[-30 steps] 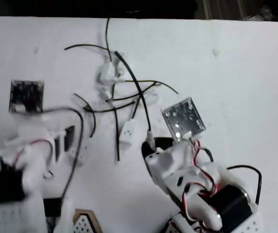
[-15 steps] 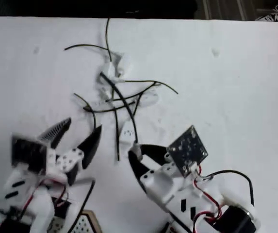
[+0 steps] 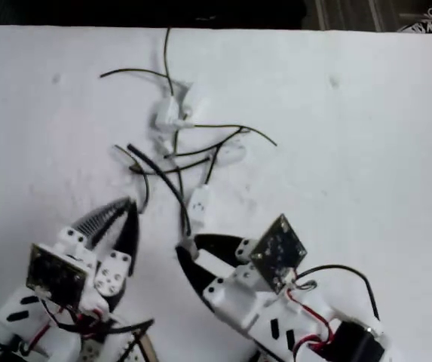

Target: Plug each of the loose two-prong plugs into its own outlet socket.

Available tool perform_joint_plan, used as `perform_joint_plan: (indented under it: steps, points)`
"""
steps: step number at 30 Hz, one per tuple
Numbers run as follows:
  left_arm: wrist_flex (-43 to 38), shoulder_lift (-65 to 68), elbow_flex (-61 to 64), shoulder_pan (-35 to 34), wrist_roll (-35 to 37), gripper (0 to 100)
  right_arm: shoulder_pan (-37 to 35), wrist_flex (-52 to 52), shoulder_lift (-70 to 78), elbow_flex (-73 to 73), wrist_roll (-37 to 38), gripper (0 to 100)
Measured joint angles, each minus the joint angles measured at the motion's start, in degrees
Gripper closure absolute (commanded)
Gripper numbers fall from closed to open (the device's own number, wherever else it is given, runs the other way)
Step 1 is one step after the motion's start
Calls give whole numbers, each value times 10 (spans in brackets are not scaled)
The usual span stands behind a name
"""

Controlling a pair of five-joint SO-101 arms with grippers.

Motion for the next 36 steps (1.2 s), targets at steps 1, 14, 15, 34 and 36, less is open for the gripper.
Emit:
perform_joint_plan:
  steps: [1, 14, 15, 34, 36]
  points:
    - [5, 0, 0, 24, -9, 950, -4, -5, 0, 4, 7, 982]
    - [14, -1, -1, 199, -30, 948, -23, -11, 4, 10, 25, 982]
    - [14, -1, -1, 205, -36, 950, -23, -11, 10, 10, 25, 982]
    - [65, -2, -33, 156, -105, 950, -4, -11, 87, 10, 25, 982]
    - [84, -2, -62, 84, -112, 950, 9, -11, 87, 10, 25, 982]
